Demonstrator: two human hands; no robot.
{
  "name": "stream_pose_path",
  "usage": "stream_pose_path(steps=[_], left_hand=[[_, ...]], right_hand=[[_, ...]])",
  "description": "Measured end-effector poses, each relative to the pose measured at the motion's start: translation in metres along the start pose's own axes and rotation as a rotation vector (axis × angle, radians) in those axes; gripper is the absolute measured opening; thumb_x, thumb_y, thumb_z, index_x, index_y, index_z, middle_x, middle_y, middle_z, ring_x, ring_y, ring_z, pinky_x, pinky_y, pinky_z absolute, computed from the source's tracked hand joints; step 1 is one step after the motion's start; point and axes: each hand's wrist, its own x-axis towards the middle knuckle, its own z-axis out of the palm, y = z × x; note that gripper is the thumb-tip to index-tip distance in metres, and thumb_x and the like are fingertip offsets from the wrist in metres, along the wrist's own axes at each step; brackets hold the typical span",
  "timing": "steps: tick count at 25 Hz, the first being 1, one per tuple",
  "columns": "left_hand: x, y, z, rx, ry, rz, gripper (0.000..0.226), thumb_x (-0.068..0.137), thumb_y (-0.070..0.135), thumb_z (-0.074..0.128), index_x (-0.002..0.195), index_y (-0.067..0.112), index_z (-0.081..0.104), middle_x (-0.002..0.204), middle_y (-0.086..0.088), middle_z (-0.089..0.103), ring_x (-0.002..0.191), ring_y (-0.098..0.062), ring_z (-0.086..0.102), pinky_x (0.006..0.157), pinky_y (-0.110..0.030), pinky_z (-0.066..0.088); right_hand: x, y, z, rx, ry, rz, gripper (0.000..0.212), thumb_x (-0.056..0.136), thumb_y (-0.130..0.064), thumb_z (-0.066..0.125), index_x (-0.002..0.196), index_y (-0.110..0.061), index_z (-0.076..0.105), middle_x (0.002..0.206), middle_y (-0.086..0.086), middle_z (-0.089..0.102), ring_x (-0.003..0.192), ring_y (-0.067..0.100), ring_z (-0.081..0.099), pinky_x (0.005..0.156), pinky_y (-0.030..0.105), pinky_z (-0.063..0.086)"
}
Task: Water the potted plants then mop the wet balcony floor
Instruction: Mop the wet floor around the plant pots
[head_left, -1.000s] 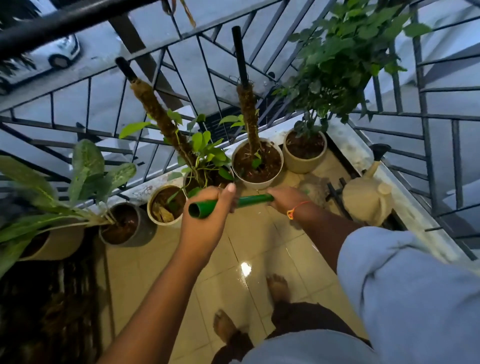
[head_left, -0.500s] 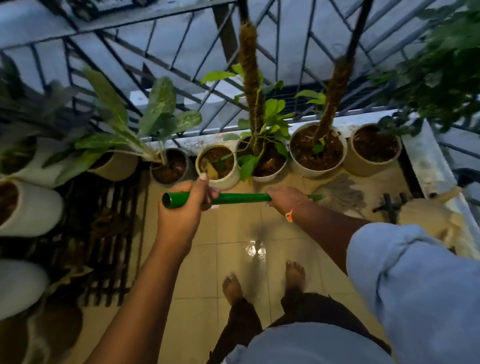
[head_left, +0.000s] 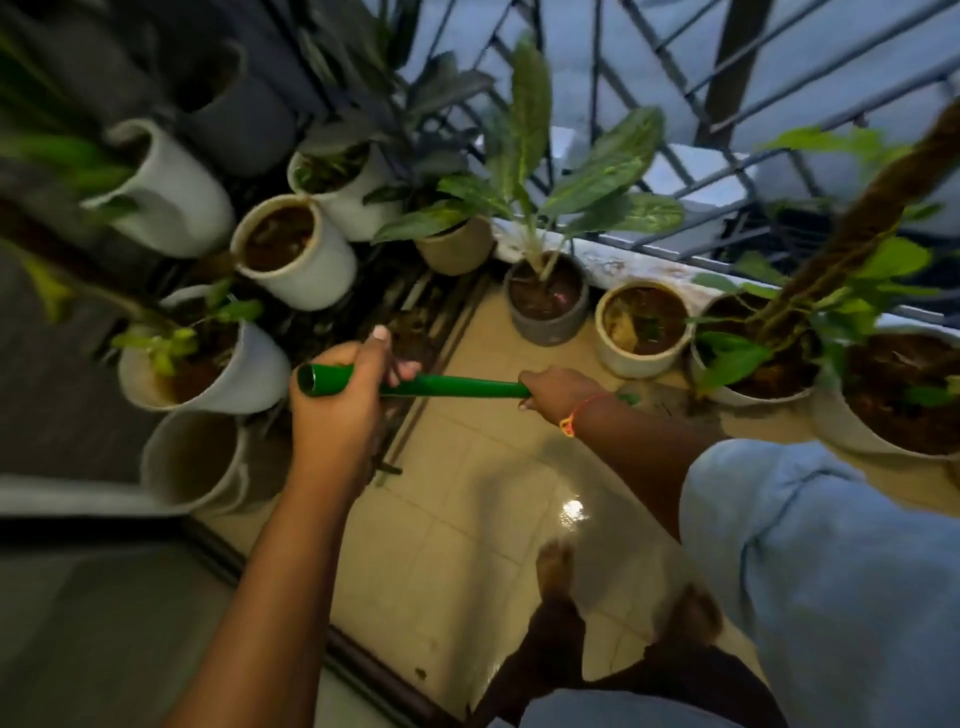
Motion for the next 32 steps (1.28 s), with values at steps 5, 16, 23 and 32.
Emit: stream_pose_path(steps=[5, 16, 23, 32], left_hand=[[0.040, 0.000, -0.050, -0.025, 0.124, -0.058, 0.042, 0.104, 0.025, 0.062, 0.063, 0.015, 0.060, 0.068, -0.004, 0.069, 0.083, -0.020, 0.079, 0.096, -0.052, 0.060], [0.055, 0.011, -0.041, 0.268, 0.029, 0.138, 0.040, 0.104, 0.028, 0.061, 0.065, 0.026, 0.071, 0.076, -0.019, 0.073, 0.080, -0.033, 0.071, 0.078, -0.049, 0.058], [0.056, 0.029, -0.028, 0.210, -0.015, 0.073, 0.050, 0.104, 0.033, 0.055, 0.056, 0.037, 0.070, 0.069, 0.009, 0.075, 0.086, -0.012, 0.078, 0.094, -0.046, 0.059], [0.009, 0.063, 0.066, 0.085, -0.226, 0.140, 0.047, 0.108, 0.015, 0.052, 0.061, 0.017, 0.054, 0.067, -0.010, 0.062, 0.078, -0.023, 0.075, 0.078, -0.027, 0.060]], right_hand=[[0.073, -0.063, -0.008, -0.041, -0.031, -0.102, 0.039, 0.100, -0.040, 0.059, 0.127, -0.012, 0.056, 0.113, 0.020, 0.066, 0.102, 0.038, 0.065, 0.072, 0.034, 0.041], [0.132, -0.098, -0.015, 0.123, 0.069, -0.086, 0.024, 0.102, -0.033, 0.054, 0.122, -0.022, 0.058, 0.090, 0.004, 0.056, 0.093, 0.031, 0.064, 0.069, 0.033, 0.038], [0.096, -0.079, -0.016, 0.174, 0.167, -0.051, 0.023, 0.098, -0.038, 0.055, 0.116, -0.024, 0.060, 0.093, 0.008, 0.065, 0.092, 0.033, 0.065, 0.067, 0.033, 0.039], [-0.031, 0.024, -0.016, 0.184, 0.257, 0.128, 0.032, 0.098, -0.042, 0.054, 0.124, -0.023, 0.058, 0.099, 0.016, 0.070, 0.093, 0.038, 0.066, 0.071, 0.038, 0.049]])
